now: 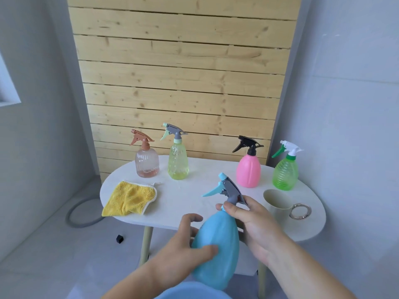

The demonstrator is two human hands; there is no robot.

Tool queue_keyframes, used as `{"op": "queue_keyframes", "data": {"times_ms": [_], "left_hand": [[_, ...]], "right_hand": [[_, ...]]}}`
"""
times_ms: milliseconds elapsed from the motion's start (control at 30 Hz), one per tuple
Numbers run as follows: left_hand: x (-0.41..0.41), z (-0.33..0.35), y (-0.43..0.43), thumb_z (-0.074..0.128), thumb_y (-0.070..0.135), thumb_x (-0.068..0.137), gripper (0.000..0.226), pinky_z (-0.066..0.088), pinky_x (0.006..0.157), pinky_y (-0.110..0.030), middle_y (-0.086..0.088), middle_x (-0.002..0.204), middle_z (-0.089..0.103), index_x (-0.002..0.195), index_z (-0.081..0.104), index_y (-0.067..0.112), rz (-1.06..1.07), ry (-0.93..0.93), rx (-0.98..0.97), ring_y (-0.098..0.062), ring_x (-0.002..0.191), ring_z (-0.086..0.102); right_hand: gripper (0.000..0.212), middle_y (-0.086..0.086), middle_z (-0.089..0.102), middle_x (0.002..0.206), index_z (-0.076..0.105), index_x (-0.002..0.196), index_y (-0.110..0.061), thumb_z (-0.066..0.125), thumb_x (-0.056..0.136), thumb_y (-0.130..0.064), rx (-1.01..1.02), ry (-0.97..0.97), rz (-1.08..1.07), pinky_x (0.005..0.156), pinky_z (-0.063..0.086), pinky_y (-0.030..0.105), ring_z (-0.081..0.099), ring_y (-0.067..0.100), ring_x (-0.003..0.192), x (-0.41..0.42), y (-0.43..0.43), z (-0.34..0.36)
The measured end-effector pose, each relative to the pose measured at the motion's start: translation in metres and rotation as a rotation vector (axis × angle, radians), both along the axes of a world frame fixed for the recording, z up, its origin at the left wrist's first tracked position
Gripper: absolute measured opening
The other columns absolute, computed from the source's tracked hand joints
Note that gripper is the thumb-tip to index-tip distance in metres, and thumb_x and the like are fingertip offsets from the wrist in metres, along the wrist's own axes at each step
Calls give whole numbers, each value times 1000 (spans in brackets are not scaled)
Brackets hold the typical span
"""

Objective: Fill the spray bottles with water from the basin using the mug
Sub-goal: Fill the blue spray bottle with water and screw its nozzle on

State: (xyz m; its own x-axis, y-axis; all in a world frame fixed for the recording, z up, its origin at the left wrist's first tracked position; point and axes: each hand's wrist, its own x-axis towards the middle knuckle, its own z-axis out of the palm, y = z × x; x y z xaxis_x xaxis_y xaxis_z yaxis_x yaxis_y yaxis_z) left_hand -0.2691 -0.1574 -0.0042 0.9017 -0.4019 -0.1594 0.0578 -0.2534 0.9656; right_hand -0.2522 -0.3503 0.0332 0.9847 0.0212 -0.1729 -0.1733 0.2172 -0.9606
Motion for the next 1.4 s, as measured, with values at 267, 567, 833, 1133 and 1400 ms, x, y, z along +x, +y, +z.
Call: {"op": "queue_keyframes", "data": {"times_ms": [267,567,833,1133,1400], "left_hand": [[8,-21,-8,96,63,48,94,60,95,-40,0,126,65,128,50,42,8,14,55,-17,110,70],[13,-18,-7,98,62,49,101,57,101,-37,5,134,60,136,48,48,-53,57,88,-13,119,66],[8,-16,-3,90,44,66,86,59,96,-33,2,129,69,140,46,39,-95,179,-15,-14,114,71],[10,-18,-7,88,47,55,98,60,97,-43,2,123,69,139,39,39,-34,140,54,-17,106,74],[10,-19,-6,92,46,56,82,63,80,-29,0,116,67,120,43,32,16,120,135,-16,99,73]], "right_hand": [[29,7,77,103,64,107,-14,78,83,-18,-66,17,-27,88,56,41,73,27,96,7,3,-13],[31,6,78,101,65,110,-14,79,82,-16,-95,32,-57,94,54,44,72,30,103,13,5,-20],[26,4,78,100,64,103,-17,80,81,-17,-119,20,-37,79,54,30,72,20,87,14,7,-23],[28,4,78,100,65,107,-16,79,83,-17,-112,19,-22,77,52,28,71,17,86,13,7,-24],[26,3,77,105,64,104,-13,78,82,-16,-122,44,46,92,49,39,69,19,95,19,4,-25]]}}
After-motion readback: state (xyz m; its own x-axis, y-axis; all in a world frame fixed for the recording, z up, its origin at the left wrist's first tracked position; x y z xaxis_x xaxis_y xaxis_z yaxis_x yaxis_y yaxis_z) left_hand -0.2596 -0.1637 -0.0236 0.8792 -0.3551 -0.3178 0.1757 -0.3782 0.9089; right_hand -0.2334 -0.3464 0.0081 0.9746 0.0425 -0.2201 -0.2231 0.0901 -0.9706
